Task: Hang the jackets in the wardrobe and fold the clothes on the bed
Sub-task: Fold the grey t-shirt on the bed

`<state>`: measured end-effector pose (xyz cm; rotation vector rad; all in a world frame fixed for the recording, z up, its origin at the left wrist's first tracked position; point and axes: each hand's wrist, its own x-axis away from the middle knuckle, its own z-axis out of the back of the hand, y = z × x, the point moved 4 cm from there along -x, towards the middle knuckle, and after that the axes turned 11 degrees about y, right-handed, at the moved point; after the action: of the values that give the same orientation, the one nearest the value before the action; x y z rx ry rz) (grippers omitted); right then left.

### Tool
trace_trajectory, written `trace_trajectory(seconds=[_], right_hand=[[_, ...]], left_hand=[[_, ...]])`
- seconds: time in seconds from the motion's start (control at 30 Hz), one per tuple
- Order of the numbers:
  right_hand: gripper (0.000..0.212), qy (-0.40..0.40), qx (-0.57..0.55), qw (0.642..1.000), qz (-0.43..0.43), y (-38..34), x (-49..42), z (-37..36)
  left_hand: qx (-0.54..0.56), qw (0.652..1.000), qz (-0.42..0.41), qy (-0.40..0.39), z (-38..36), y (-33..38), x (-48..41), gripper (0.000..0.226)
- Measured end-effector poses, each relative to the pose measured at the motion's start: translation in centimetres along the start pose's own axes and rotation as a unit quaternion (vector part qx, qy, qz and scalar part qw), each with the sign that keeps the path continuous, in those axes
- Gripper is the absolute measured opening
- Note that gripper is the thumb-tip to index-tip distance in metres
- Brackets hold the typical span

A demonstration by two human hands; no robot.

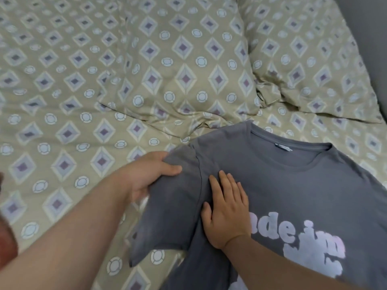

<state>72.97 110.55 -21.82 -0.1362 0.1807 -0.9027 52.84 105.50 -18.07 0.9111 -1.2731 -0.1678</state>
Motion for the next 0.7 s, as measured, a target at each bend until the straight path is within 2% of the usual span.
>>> trace_trajectory(seconds=[0.07,0.13,0.17,0.23,0.27,0.33,0.4,0.47,0.53,0.6,0.7], right_hand=[[0.065,0.001,0.001,1.0,0.004,0.0,0.0,0.0],[0.069,0.002,0.004,1.0,0.003,0.1,0.1,0.0],[0.07,0.002,0.004,1.0,0.002,0.2,0.1,-0.1],[0.073,0.0,0.007,1.0,0.0,0.2,0.2,-0.1],[0.073,-0.001,0.007,1.0,-0.001,0.3,0.2,-0.2],[0.072,-0.001,0.003,1.0,-0.001,0.3,0.1,-0.1],[0.072,0.002,0.002,1.0,-0.001,0.2,0.1,-0.1],[0.072,0.0,0.007,1.0,-0.002,0.2,0.1,-0.1],[0.071,-0.003,0.009,1.0,-0.003,0.1,0.1,-0.1],[0.071,-0.006,0.012,1.0,-0.001,0.1,0.1,-0.1],[0.071,0.0,0.013,1.0,0.001,0.1,0.1,-0.2]], left_hand=[[-0.177,0.977,-0.088,0.077,2.9,2.2,-1.1,0.011],[-0.36,0.901,-0.197,0.14,4.3,4.7,-2.0,0.019],[-0.415,0.864,-0.239,0.158,4.3,5.4,-2.4,0.021],[-0.464,0.822,-0.266,0.195,3.8,5.4,-2.7,0.024],[-0.468,0.816,-0.262,0.213,3.8,4.9,-2.9,0.026],[-0.449,0.841,-0.211,0.213,4.4,3.7,-3.0,0.03],[-0.465,0.865,-0.114,0.152,5.8,2.8,-2.5,0.025],[-0.546,0.836,-0.02,0.051,7.1,2.4,-1.6,0.023],[-0.575,0.816,0.05,-0.007,7.9,2.9,-0.8,0.029],[-0.581,0.814,0.01,0.013,7.4,4.8,-1.2,0.036],[-0.513,0.845,-0.127,0.08,3.1,7.6,-3.0,0.048]])
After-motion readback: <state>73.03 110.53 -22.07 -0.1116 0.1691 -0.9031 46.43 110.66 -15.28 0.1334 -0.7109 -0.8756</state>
